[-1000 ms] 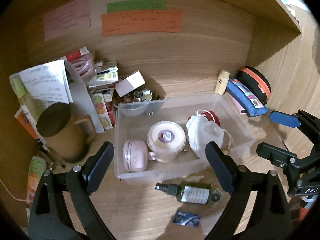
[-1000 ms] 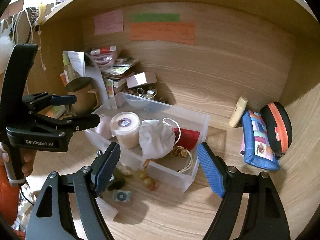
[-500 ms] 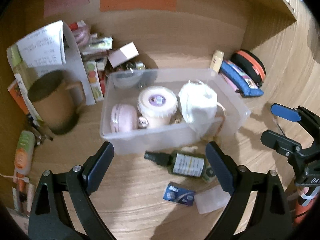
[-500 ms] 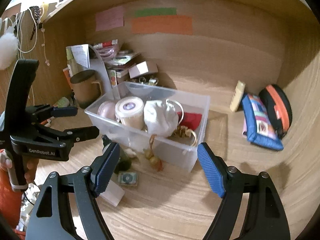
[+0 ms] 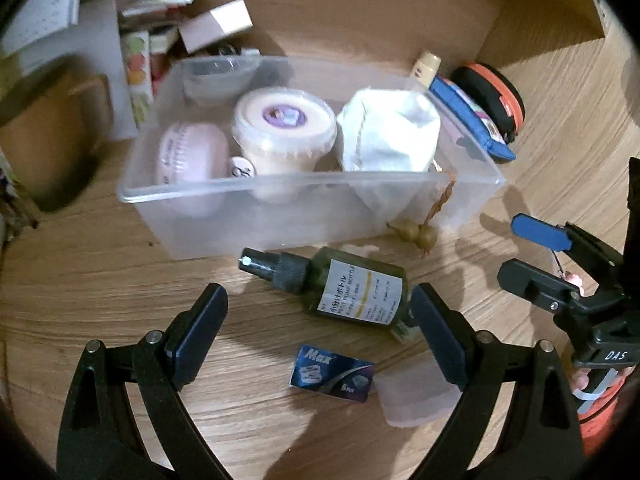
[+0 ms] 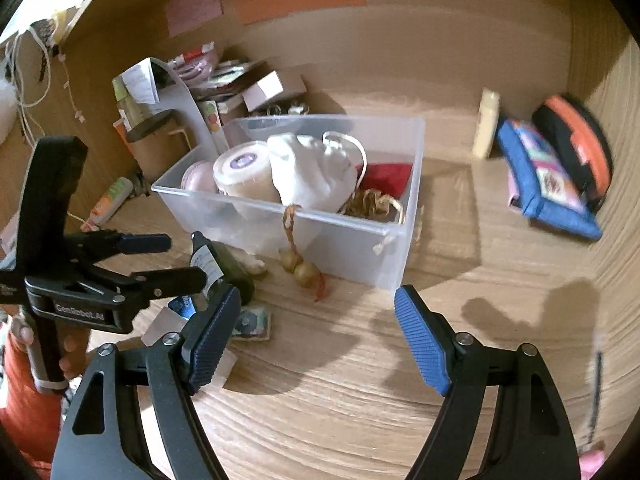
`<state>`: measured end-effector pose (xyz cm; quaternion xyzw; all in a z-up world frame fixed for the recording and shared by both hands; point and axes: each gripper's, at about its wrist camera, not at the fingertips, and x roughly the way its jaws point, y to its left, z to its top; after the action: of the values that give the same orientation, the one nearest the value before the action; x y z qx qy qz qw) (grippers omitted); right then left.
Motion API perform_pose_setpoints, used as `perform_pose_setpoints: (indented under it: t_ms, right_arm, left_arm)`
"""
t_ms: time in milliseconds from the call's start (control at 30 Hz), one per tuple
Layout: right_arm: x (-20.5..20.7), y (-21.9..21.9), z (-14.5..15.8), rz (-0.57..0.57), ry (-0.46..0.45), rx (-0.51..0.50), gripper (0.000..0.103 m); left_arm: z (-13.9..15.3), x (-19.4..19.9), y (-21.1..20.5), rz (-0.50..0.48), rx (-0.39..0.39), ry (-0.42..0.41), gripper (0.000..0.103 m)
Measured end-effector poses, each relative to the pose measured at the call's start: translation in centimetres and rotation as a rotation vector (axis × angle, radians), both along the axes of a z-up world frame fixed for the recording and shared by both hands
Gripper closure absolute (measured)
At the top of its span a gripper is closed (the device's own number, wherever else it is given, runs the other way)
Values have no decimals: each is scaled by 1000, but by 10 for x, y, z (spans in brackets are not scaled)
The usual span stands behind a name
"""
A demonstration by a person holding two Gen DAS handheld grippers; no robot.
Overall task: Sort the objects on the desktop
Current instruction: 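Move left gripper to the green spray bottle while right gripper approaches the gold bead cord, then grasp and lift the green spray bottle with left gripper while right gripper grasps the gold beads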
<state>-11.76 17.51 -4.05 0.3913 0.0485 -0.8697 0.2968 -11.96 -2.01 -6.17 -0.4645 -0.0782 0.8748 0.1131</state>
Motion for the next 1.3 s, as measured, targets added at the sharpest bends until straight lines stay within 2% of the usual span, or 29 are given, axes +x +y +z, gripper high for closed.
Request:
perform_pose_setpoints:
  t_ms: [233,367,467,500,633,767,867,1033,1200,1300]
  right_arm:
    - [-10,-2,-16,-14,-41,-4,27]
    - [-13,-10,-20,-5,-39,12,37]
    - [-14,-18,-23,16,-34,35,49]
    - [-14,-20,-24,24,-32,40,51]
    - [-14,-30,-26,46,-13,68,56]
    - [-16,-42,-29,66,-6,90,58]
    - [-19,-45,-29,74,-10,91,62]
    - [-24,-50,-34,72,-37,98,63]
    - [-31,-50,-40,66,-77,67,75]
    - [-33,-50,-41,59,-77,64,80]
  left_arm:
    - [-7,-11,7,-28,1,-32,8]
    - [-11,-17,11,-29,-19,-50,8]
    - [-17,-21,13,-29,-48,-66,8]
    - [-17,-21,11,-27,-36,-64,8]
    - [-16,-19,6,-4,-40,-37,9]
    - [-15,-17,-1,1,-11,-32,18]
    - [-14,-14,-5,3,3,-21,21]
    - [-11,-10,-6,15,-5,-2,23]
    - [-1,-4,-16,42,12,39,23]
    - [2,-2,-23,58,20,53,23]
